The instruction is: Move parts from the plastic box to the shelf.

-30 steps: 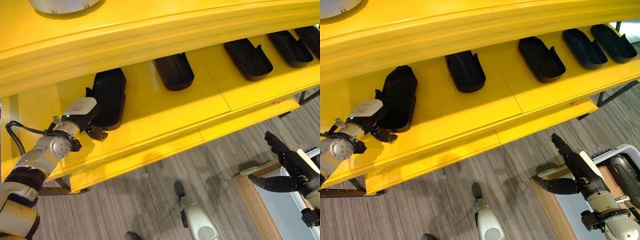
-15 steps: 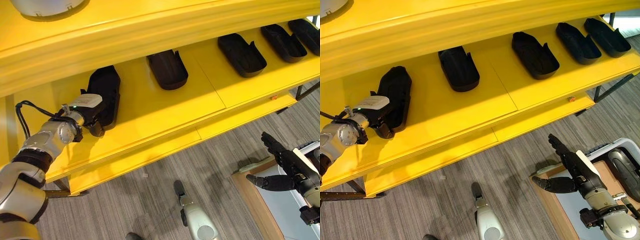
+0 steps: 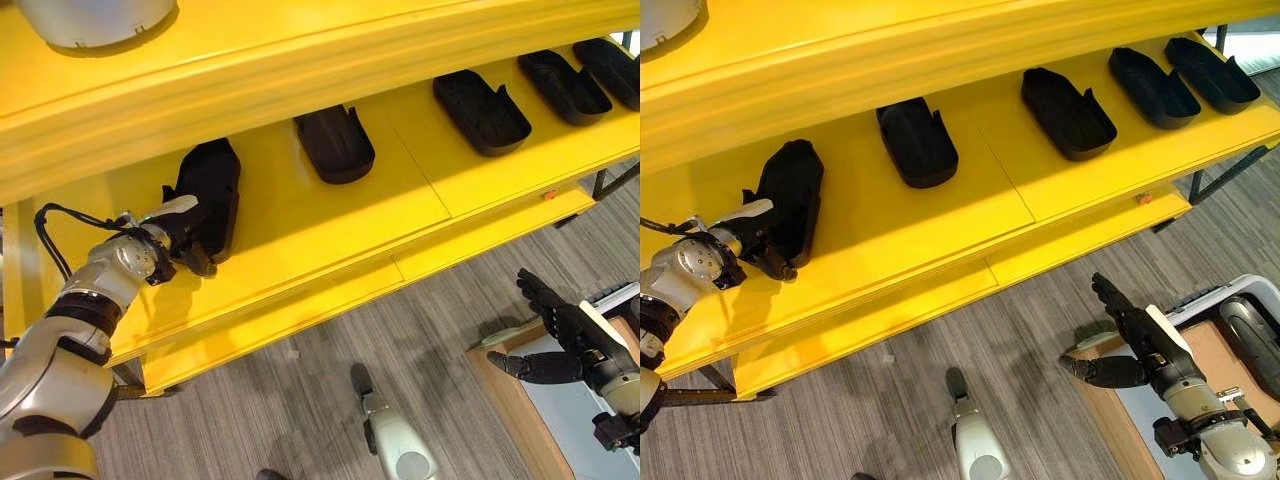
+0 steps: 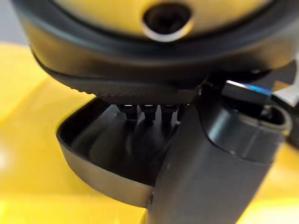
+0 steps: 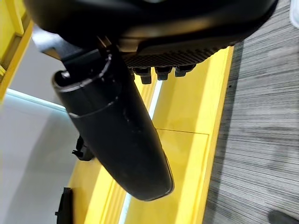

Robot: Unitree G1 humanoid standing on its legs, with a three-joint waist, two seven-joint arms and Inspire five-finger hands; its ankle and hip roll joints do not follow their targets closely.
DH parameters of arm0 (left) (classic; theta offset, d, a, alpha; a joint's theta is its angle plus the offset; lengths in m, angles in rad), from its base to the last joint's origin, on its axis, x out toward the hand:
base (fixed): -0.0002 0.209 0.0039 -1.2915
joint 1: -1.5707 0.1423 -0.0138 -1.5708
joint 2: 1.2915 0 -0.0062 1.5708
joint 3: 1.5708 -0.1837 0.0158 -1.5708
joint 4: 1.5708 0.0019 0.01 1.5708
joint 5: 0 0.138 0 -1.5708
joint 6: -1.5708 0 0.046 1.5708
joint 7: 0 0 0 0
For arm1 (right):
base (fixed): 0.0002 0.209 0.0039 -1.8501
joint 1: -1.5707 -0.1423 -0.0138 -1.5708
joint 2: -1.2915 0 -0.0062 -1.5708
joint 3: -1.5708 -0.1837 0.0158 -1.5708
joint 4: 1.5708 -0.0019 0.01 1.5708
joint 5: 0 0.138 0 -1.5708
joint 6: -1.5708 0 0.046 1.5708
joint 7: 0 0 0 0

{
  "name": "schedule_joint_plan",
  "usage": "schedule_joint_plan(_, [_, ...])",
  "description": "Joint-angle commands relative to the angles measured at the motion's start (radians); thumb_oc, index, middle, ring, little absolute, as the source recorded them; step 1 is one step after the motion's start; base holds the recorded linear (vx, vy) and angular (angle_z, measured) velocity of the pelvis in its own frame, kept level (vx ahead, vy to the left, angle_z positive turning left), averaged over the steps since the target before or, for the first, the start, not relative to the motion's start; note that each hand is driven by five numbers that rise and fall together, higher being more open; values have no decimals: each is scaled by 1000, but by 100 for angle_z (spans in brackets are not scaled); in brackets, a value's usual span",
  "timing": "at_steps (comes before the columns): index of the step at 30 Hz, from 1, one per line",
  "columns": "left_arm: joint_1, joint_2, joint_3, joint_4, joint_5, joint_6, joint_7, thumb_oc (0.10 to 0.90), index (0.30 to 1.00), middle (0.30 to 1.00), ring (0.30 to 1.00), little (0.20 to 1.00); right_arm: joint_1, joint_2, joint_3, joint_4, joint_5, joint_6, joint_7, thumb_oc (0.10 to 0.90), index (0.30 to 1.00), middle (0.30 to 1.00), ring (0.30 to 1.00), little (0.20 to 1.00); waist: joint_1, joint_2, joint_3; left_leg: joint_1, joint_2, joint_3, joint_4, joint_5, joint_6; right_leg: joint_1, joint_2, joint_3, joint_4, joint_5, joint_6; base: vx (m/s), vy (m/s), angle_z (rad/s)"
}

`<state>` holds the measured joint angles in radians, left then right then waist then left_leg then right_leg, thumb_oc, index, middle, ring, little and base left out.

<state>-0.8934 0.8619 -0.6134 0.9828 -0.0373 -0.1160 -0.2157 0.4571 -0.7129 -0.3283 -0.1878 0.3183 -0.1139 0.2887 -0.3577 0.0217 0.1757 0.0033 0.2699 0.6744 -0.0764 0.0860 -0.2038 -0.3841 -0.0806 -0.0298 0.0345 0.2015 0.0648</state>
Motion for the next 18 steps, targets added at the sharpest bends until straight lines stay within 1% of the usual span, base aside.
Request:
schedule_joint_plan(1, [-29, -73, 117, -19, -106, -20, -32, 900, 1000, 1000, 1000, 1000, -38, -40, -82, -63, 69, -61, -19, 900, 1000, 1000, 1000, 1000, -63, 8, -5, 1, 147, -42, 24, 129, -54, -50, -50, 112, 84, -28, 103, 0, 0, 0])
schedule_joint_plan(6, [-8, -139, 186, 40, -219, 8, -14, 900, 1000, 1000, 1000, 1000, -54, -46, -72, -63, 75, -56, -28, 900, 1000, 1000, 1000, 1000, -66, 9, -9, 4, 147, -39, 26, 126, -54, -50, -49, 114, 88, -30, 102, 1, -1, -2])
schedule_joint_plan(9, [0, -179, 215, 41, -302, 15, 3, 900, 1000, 1000, 1000, 1000, -67, -53, -60, -63, 79, -55, -33, 900, 1000, 1000, 1000, 1000, -68, 7, -10, 6, 147, -39, 26, 128, -54, -49, -47, 114, 89, -31, 101, 0, 0, 0])
schedule_joint_plan(11, [11, -187, 224, 30, -325, 13, 4, 900, 1000, 1000, 1000, 1000, -70, -57, -58, -65, 81, -55, -37, 900, 1000, 1000, 1000, 1000, -67, 7, -10, 7, 146, -40, 26, 125, -53, -48, -48, 114, 89, -31, 100, 0, 0, 0])
schedule_joint_plan(14, [27, -212, 243, 20, -385, 12, 32, 900, 1000, 1000, 1000, 1000, -83, -63, -44, -63, 83, -58, -42, 900, 1000, 1000, 1000, 1000, -66, 6, -10, 8, 145, -39, 26, 124, -53, -47, -47, 115, 90, -31, 99, 0, 0, 0])
schedule_joint_plan(18, [43, -227, 255, 14, -419, 10, 42, 900, 1000, 1000, 1000, 1000, -88, -68, -41, -64, 83, -59, -46, 900, 1000, 1000, 1000, 1000, -69, 5, -10, 9, 145, -37, 26, 123, -54, -49, -45, 118, 90, -31, 99, 0, 1, -1])
